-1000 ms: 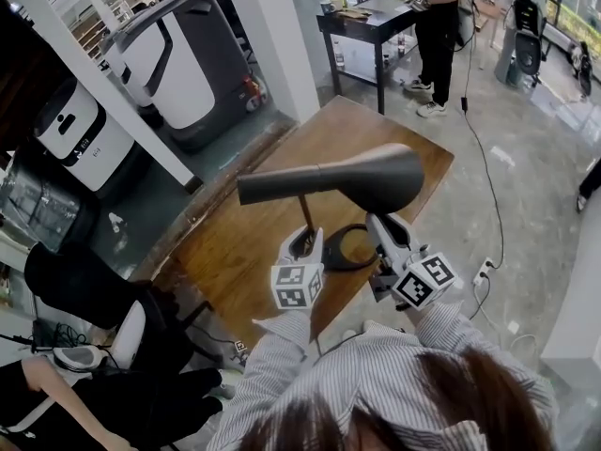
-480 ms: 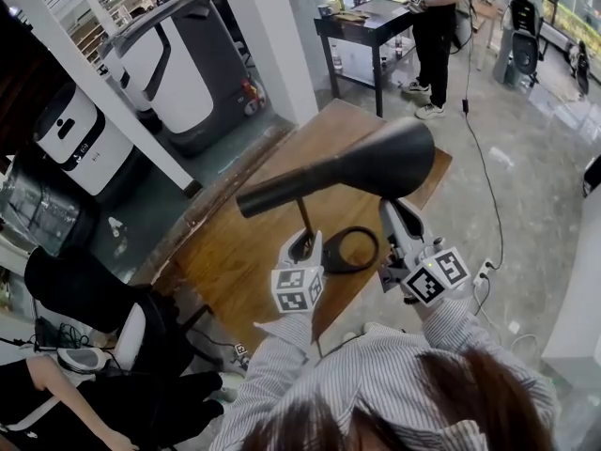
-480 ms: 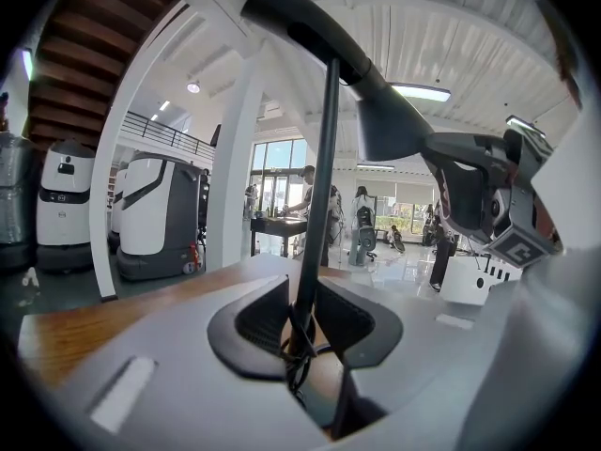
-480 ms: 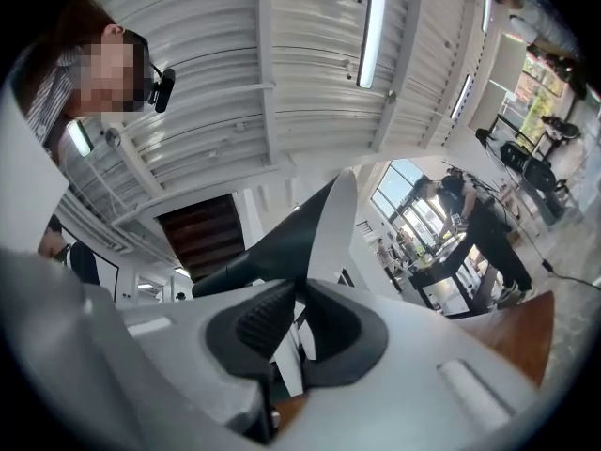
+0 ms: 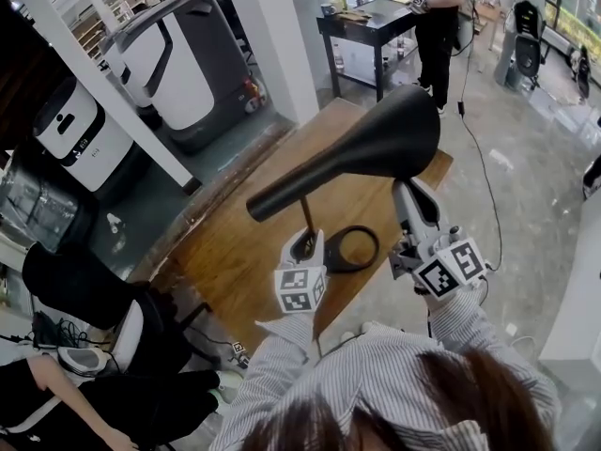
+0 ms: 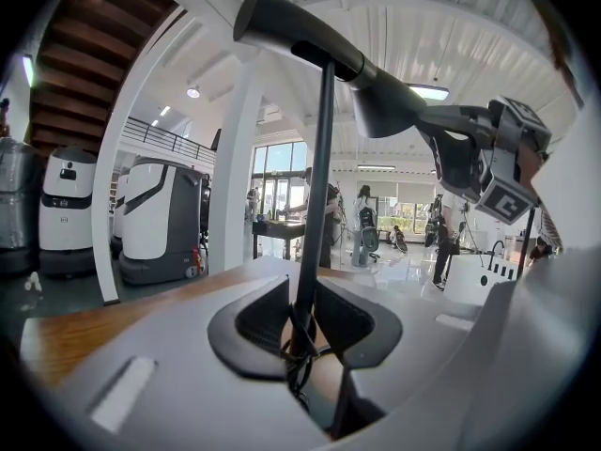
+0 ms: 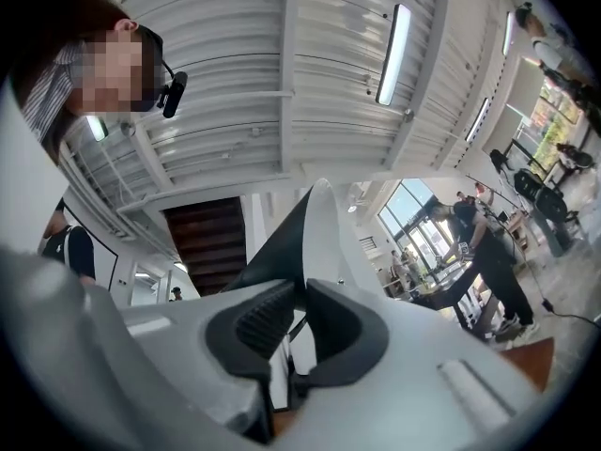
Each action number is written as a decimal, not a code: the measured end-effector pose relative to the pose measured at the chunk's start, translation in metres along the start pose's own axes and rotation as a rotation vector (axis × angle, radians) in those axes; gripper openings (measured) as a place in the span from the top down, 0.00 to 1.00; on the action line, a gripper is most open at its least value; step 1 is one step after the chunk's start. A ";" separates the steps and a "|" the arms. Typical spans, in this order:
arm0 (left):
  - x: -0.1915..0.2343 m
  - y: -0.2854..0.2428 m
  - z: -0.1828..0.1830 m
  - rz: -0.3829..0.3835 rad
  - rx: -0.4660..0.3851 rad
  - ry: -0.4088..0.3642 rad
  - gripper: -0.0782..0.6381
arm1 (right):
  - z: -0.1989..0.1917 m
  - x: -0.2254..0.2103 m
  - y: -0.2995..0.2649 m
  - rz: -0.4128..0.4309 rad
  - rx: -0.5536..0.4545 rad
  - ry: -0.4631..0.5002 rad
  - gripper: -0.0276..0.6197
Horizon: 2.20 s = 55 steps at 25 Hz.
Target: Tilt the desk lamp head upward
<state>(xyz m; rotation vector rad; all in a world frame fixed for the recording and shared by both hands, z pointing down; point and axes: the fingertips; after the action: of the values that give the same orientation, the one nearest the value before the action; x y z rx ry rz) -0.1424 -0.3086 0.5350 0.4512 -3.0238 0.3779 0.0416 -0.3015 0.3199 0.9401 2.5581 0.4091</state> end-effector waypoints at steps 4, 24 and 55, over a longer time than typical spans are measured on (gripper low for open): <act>0.002 -0.001 0.002 -0.001 0.001 -0.003 0.77 | 0.012 0.003 -0.008 0.002 -0.007 0.025 0.90; 0.001 -0.002 0.005 -0.006 0.020 -0.027 0.78 | 0.047 0.017 -0.024 0.016 -0.043 0.111 0.90; 0.000 0.036 0.039 0.007 -0.061 0.027 0.75 | -0.066 0.043 -0.004 0.089 0.239 0.198 0.90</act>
<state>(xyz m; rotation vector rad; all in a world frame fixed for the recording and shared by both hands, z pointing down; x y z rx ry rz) -0.1543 -0.2848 0.4885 0.4275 -3.0022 0.2884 -0.0203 -0.2852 0.3662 1.1525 2.7981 0.2343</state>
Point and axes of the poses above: the fingertips, and each gripper's own axes: y backward along the fingers, x to its left, z out of its top, and after that the axes turned 2 degrees about y, right-handed
